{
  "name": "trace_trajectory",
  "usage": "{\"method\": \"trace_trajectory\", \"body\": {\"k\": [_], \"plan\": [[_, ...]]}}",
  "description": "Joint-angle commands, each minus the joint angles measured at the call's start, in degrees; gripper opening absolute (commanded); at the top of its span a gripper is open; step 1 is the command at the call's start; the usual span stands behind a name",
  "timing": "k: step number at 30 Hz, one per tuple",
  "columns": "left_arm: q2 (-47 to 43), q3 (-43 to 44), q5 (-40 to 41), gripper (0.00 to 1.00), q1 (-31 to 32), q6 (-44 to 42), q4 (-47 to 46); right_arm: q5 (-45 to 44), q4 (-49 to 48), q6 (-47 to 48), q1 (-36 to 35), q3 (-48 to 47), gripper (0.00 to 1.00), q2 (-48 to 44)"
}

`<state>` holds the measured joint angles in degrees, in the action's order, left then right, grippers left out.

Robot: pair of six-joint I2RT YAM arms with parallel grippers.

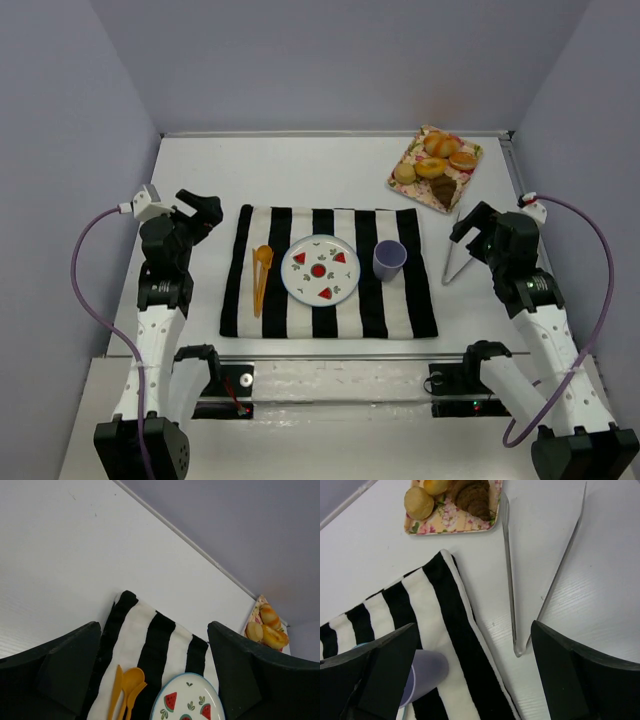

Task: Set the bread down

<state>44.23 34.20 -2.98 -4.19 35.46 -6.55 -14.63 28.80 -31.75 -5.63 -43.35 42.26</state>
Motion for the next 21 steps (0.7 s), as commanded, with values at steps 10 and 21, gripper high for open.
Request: {"method": "trace_trajectory", "body": {"k": [10, 21], "plan": [[2.09, 0.87, -1.06, 0.99, 0.23, -0.22, -1.45, -4.71, 1.35, -3.14, 0.0, -2.43, 1.0, 15.37], [2.53, 0.87, -0.01, 0.99, 0.23, -0.75, -1.28, -3.47, 0.56, -3.32, 3.51, -8.67, 1.0, 41.13]]}}
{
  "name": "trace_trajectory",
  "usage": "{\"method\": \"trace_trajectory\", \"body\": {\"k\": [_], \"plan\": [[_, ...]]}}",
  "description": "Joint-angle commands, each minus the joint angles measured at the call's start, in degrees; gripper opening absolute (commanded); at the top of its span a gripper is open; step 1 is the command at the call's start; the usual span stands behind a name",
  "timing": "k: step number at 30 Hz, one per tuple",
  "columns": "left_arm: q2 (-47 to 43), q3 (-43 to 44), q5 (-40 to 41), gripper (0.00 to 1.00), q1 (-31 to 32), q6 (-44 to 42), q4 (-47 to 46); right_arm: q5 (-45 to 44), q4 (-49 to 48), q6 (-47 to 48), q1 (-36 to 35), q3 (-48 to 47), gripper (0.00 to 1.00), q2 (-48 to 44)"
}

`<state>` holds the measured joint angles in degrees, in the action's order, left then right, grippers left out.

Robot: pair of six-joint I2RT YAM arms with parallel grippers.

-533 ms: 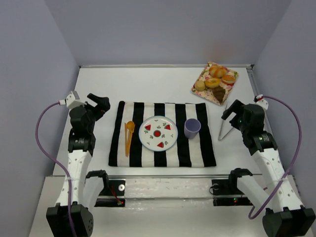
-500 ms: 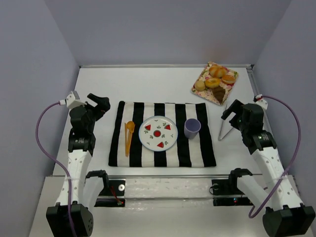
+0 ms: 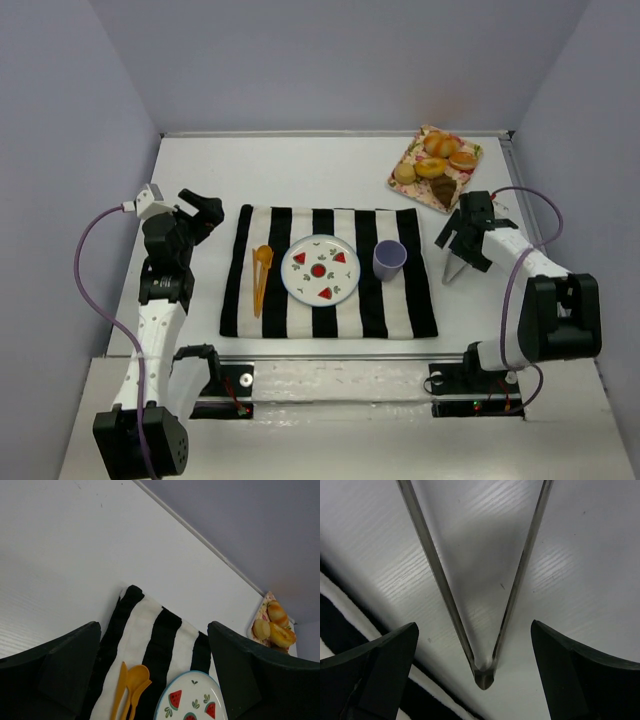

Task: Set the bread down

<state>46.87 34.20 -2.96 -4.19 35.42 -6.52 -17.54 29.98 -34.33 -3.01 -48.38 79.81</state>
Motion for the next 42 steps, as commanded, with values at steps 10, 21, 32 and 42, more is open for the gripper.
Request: {"method": "trace_trajectory", "body": {"k": [10, 21, 32, 42], "plan": [[0.15, 0.87, 0.5, 0.99, 0.14, -0.88, -1.3, -1.27, -2.99, -1.53, 4.32, -6.2, 1.0, 15.62], [-0.2, 1.14, 0.94, 0.99, 0.23, -0.88, -0.77, -0.03, -4.49, -0.39, 5.38, -6.2, 0.44, 15.39], [0.85, 0.7, -0.29, 0.99, 0.23, -0.53, -1.65, 5.13, 0.43, 9.61, 5.38, -8.66, 0.41, -8.95], [1.91, 0.79, -0.91, 0.99, 0.14, -0.53, -2.26, 19.36, 1.05, 20.34, 5.38, -16.38, 0.55, -11.44]]}}
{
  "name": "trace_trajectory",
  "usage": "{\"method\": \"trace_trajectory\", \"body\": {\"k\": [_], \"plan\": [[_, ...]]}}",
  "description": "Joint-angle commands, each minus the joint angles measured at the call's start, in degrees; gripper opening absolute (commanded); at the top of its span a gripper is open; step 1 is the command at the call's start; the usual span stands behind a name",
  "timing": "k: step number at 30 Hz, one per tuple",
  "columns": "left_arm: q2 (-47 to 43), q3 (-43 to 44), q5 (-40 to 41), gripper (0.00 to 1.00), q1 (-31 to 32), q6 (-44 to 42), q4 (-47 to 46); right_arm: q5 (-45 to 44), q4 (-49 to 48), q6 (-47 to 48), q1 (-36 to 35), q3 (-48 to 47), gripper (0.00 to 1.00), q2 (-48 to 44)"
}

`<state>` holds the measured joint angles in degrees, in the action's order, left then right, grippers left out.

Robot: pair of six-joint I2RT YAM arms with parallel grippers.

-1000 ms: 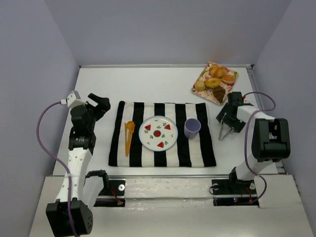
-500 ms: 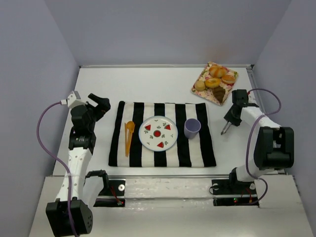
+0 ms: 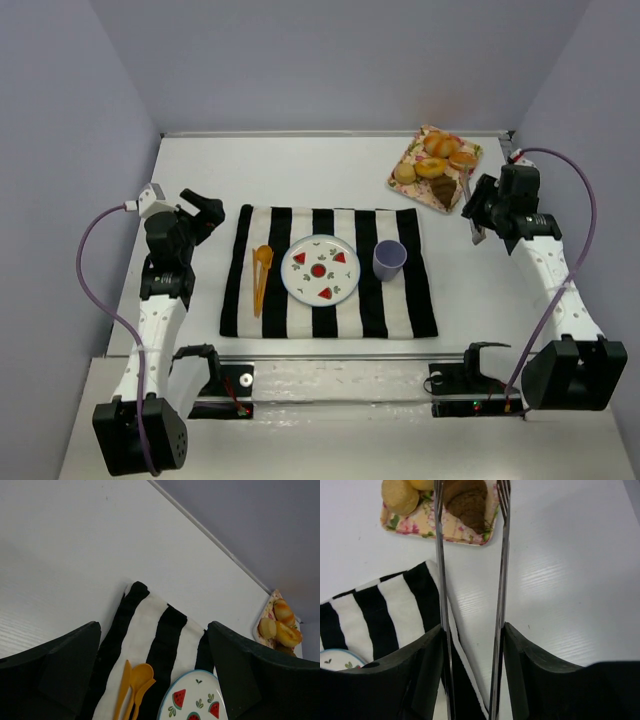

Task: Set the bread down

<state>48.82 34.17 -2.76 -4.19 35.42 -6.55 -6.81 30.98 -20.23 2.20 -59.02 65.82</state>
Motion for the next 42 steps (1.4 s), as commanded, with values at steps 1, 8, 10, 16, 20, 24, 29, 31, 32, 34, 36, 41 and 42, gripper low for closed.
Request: {"method": "trace_trajectory", "body": {"k": [1, 8, 10, 16, 20, 24, 29, 31, 32, 34, 36, 41, 42], "plan": [[-0.13, 0.81, -1.1, 0.99, 0.14, -0.53, -2.24, 9.0, 0.39, 7.12, 0.18, -6.71, 0.57, 3.69], [-0.04, 1.07, -0.05, 0.99, 0.14, -0.97, -1.8, 7.78, 5.14, 9.68, 0.18, -15.5, 0.73, 15.38], [0.14, 1.16, 0.21, 0.99, 0.14, -0.97, -1.8, 7.6, 5.4, 10.12, 0.18, -16.56, 0.75, 16.88], [1.02, 1.51, 0.3, 0.99, 0.14, -1.05, -1.8, 7.16, 6.28, 11.96, 0.18, -18.49, 0.74, 21.62], [1.46, 1.69, 0.57, 0.99, 0.14, -1.05, -1.89, 7.86, 6.46, 13.89, 0.18, -19.55, 0.67, 24.09], [1.89, 1.77, 0.65, 0.99, 0.14, -1.14, -1.89, 9.27, 5.85, 16.88, 0.18, -20.25, 0.67, 26.11], [2.16, 1.95, 0.92, 0.99, 0.14, -1.23, -1.89, 7.42, 6.02, 16.71, 0.18, -21.48, 0.67, 29.62], [2.25, 1.86, 1.09, 0.99, 0.23, -1.23, -1.89, 7.51, 6.02, 16.8, 0.18, -21.75, 0.65, 30.94], [2.42, 1.95, 1.18, 0.99, 0.14, -1.23, -1.98, 7.34, 5.93, 16.63, 0.18, -22.18, 0.6, 31.73], [2.69, 2.04, 1.18, 0.99, 0.14, -1.14, -1.98, 7.16, 5.58, 16.28, 0.18, -22.36, 0.52, 32.0], [2.95, 2.13, 1.09, 0.99, 0.23, -1.14, -1.98, 7.07, 5.23, 15.75, 0.18, -22.45, 0.4, 31.48], [3.13, 2.21, 0.83, 0.99, 0.14, -1.14, -1.98, 7.6, 4.88, 14.17, 0.18, -21.92, 0.32, 26.65], [3.13, 2.21, 0.83, 0.99, 0.23, -1.14, -1.98, 7.25, 4.79, 12.77, 0.18, -21.75, 0.32, 25.42]]}}
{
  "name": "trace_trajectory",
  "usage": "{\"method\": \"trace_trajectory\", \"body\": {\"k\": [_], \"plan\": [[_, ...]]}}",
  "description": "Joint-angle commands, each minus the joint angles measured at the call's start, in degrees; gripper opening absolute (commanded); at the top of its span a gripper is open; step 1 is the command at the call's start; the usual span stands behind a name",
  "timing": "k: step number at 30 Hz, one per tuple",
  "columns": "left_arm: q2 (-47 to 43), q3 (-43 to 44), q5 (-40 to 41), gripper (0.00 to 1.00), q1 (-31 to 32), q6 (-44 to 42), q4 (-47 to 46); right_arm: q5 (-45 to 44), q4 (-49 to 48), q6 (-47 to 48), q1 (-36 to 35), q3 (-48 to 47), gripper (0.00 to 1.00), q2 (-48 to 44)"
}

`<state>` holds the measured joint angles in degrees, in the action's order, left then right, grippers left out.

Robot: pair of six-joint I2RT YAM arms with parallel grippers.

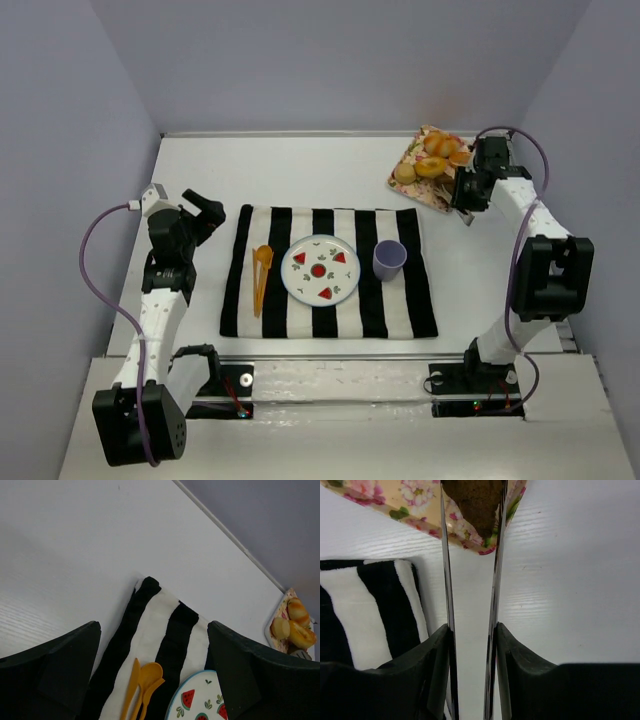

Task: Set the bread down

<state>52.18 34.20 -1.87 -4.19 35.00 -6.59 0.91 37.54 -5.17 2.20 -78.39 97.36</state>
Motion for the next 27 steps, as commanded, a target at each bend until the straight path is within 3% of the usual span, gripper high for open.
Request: {"method": "trace_trajectory", "body": {"k": [1, 6, 11, 13, 16, 24, 27], "plan": [[-0.41, 2.19, -0.24, 0.99, 0.14, -0.73, -1.94, -3.25, -1.59, -3.43, 0.18, -1.77, 0.32, -9.09], [-1.12, 2.28, -0.85, 0.99, 0.23, -0.64, -1.94, -5.31, -0.62, -7.75, 0.18, 0.25, 0.32, -19.38], [-1.38, 2.19, -1.29, 0.99, 0.23, -0.46, -2.11, 6.61, -1.68, -5.65, -2.27, 2.62, 0.31, -30.01], [-1.3, 2.28, -1.47, 0.99, 0.23, -0.46, -2.29, 9.72, -2.03, -3.27, -8.76, 2.63, 0.31, -31.35], [-1.29, 2.72, -1.38, 0.99, 0.23, -0.46, -2.11, 6.83, -1.42, -1.78, -20.6, 1.93, 0.31, -31.01], [-2.96, 2.19, -1.65, 0.99, 0.14, -0.29, -1.85, 12.88, -0.19, 0.24, -38.04, 6.58, 0.31, -25.21], [-3.14, 2.02, -1.82, 0.99, 0.23, -0.2, -1.85, 13.25, 1.65, 1.82, -44.63, 6.76, 0.35, -21.0]]}}
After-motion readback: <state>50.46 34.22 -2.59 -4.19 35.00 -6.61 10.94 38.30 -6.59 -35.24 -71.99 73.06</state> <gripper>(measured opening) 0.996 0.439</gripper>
